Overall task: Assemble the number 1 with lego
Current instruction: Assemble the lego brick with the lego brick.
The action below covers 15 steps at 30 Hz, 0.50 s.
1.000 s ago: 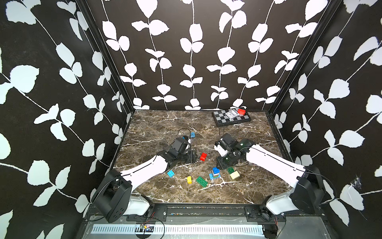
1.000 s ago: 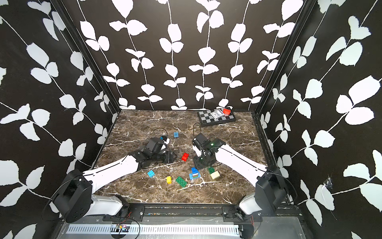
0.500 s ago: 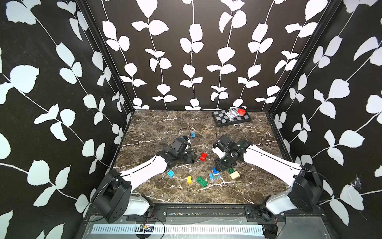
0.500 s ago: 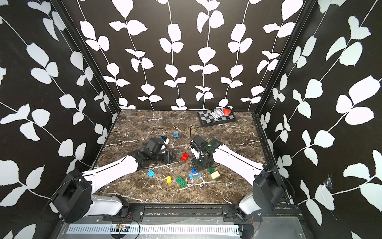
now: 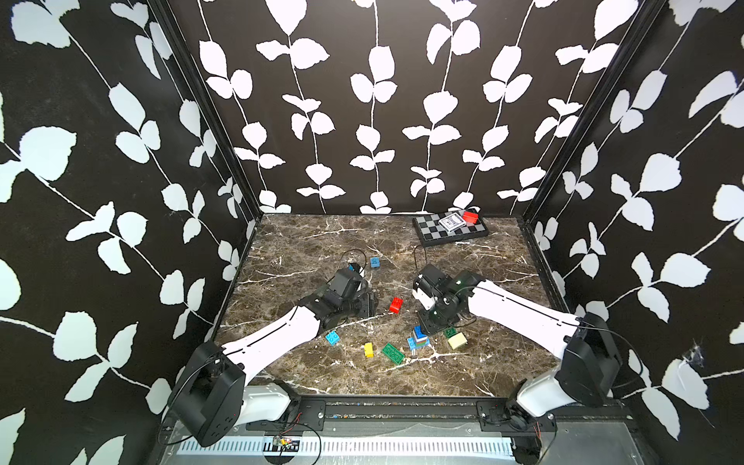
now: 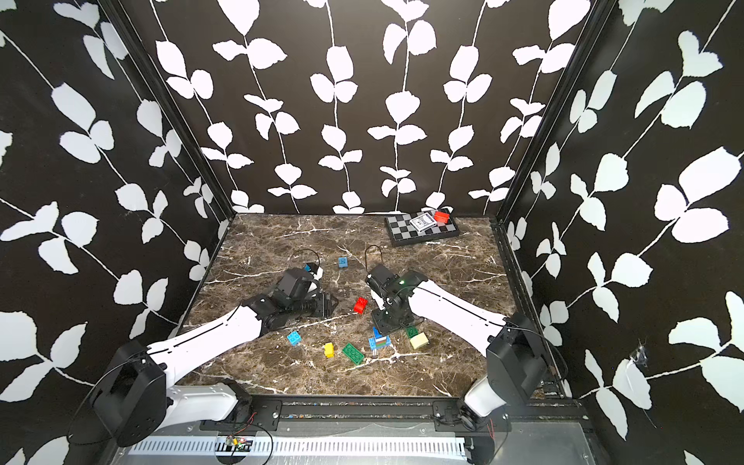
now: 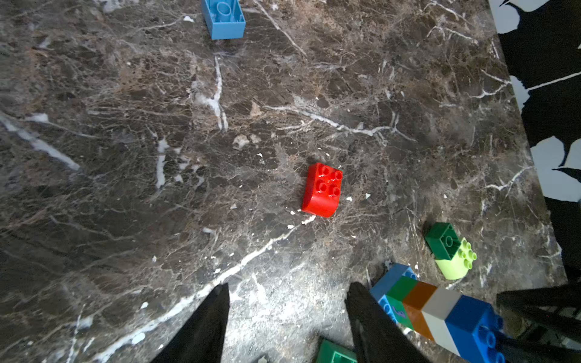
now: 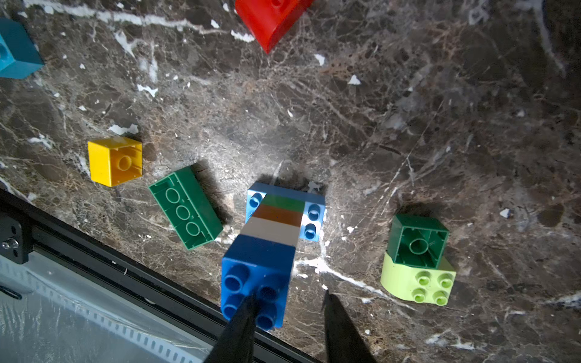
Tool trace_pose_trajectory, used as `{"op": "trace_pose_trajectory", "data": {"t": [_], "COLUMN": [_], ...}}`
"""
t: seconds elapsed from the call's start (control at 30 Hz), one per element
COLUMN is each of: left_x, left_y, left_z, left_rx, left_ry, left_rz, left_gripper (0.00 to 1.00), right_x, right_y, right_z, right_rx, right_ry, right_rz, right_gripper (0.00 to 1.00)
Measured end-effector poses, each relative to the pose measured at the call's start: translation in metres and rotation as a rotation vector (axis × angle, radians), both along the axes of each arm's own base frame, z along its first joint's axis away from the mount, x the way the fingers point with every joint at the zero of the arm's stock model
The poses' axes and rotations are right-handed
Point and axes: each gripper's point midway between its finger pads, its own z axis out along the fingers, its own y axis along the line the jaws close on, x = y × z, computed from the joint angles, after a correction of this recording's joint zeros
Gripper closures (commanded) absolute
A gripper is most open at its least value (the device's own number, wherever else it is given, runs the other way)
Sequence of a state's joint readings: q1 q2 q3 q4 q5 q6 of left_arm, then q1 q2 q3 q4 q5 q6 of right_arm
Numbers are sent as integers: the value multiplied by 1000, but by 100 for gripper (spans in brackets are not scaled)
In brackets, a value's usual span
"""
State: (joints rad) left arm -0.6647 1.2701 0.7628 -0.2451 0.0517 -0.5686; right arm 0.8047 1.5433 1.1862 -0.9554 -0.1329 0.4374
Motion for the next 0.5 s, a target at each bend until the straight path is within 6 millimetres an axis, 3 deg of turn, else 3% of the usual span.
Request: {"op": "trace_pose_trajectory", "data": {"t": [0.13, 0.3, 0.5], "left_x": [-2, -3, -4], "left_y": [8, 14, 16], "left_z": [-1, 2, 1], "left_rx": [21, 33, 50], "left_ry": [-4, -20, -24], "left_rz": [21, 39, 31], "left_gripper": [37, 37, 36], "right_x": [0, 2, 15], "right_y": [0, 1, 13], "right_z": [0, 6, 48], "right_rx": [-8, 9, 176], "right_ry": [5, -13, -130], "right_rz": [-8, -17, -33], "right_gripper": [61, 46, 40]}}
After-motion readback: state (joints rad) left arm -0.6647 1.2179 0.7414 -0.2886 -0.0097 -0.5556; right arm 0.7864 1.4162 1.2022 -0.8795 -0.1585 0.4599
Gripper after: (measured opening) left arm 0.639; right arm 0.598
